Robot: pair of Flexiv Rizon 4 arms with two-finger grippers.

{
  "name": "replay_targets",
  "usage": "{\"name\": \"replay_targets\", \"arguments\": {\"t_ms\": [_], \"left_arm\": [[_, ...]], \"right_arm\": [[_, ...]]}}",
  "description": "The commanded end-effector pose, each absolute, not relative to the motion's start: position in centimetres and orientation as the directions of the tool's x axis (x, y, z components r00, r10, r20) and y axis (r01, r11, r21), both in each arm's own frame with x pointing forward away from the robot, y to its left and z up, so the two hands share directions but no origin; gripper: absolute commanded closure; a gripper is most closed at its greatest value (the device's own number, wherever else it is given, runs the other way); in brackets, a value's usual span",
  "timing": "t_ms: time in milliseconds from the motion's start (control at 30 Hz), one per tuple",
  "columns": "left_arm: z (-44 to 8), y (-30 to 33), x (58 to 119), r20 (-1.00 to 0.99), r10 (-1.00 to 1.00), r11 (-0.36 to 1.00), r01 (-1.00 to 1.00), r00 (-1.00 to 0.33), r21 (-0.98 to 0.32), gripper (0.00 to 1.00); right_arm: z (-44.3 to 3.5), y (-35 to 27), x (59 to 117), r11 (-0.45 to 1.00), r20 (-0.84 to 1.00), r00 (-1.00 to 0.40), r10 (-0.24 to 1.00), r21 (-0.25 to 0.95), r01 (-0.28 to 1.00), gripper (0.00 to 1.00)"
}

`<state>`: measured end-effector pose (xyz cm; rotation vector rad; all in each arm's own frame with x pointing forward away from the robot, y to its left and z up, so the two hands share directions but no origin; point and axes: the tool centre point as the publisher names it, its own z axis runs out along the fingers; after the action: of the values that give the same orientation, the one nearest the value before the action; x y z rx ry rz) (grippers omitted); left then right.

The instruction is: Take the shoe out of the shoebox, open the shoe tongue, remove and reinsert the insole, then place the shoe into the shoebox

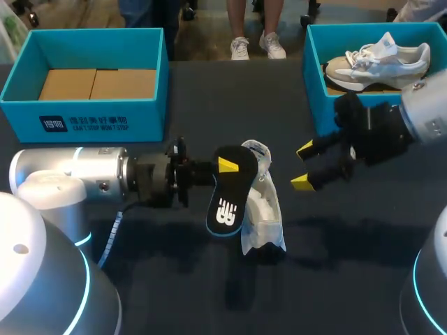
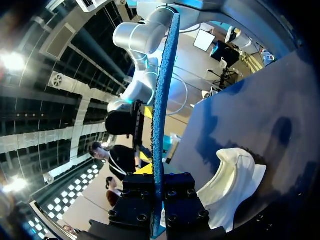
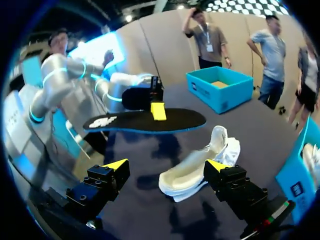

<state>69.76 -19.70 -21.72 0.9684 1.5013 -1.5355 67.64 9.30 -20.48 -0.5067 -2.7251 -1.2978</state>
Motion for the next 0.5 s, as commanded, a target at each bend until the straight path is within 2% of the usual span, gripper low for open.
{"name": "replay_targets", "arguments": {"t_ms": [33, 333, 367, 500], "left_arm": [[-21.8, -19.8, 69.7, -0.909, -0.014, -0.011, 0.909, -0.418, -0.417, 1.00], [-21.8, -19.8, 69.7, -0.909, -0.014, -0.011, 0.909, -0.418, -0.417, 1.00], [-21.7, -19.7, 69.5, -0.889, 0.006, -0.021, 0.889, -0.457, -0.457, 1.00], [-21.6, -19.5, 69.1, -0.833, 0.055, -0.039, 0.832, -0.551, -0.553, 1.00]], "right_arm": [[-19.7, 9.2, 67.0, 0.616, 0.184, -0.948, 0.261, 0.724, 0.310, 0.00], [-19.7, 9.2, 67.0, 0.616, 0.184, -0.948, 0.261, 0.724, 0.310, 0.00], [-20.1, 9.4, 67.4, 0.679, 0.129, -0.965, 0.227, 0.690, 0.252, 0.00], [-21.0, 9.3, 68.1, 0.740, -0.017, -0.979, 0.203, 0.657, 0.142, 0.00]]}}
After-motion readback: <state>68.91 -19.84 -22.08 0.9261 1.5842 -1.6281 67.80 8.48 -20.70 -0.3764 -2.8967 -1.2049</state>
